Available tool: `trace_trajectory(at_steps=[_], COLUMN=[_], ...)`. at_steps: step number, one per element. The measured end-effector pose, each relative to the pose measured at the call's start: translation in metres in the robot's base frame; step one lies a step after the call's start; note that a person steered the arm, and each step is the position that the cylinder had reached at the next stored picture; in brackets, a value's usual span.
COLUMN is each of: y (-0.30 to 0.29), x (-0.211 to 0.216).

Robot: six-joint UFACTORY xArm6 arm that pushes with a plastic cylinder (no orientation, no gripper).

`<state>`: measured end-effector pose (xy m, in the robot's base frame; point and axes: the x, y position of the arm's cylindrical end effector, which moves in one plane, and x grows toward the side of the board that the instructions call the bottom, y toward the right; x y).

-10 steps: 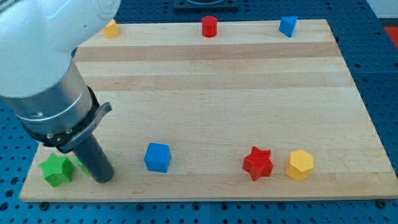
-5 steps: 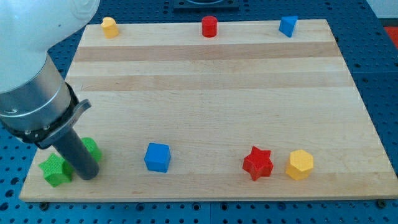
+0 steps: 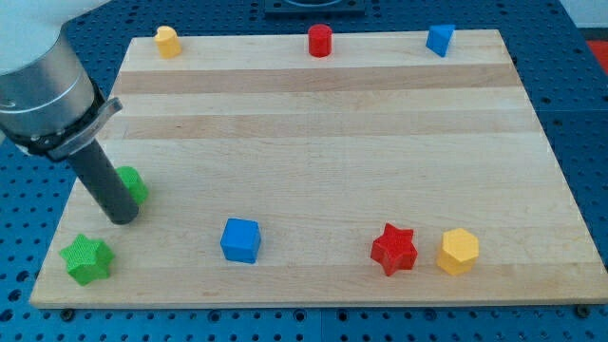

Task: Move the green circle to center left

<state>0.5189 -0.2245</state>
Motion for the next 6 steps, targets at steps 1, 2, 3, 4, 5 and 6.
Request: trace_trajectory(at_steps=[1,2,3,4,5,6], y=[0.0,-0.001,-0.001,-0.001,0.0,0.0], x=[-0.016,-0.031,-0.046,-0.061,-0.073,-0.082])
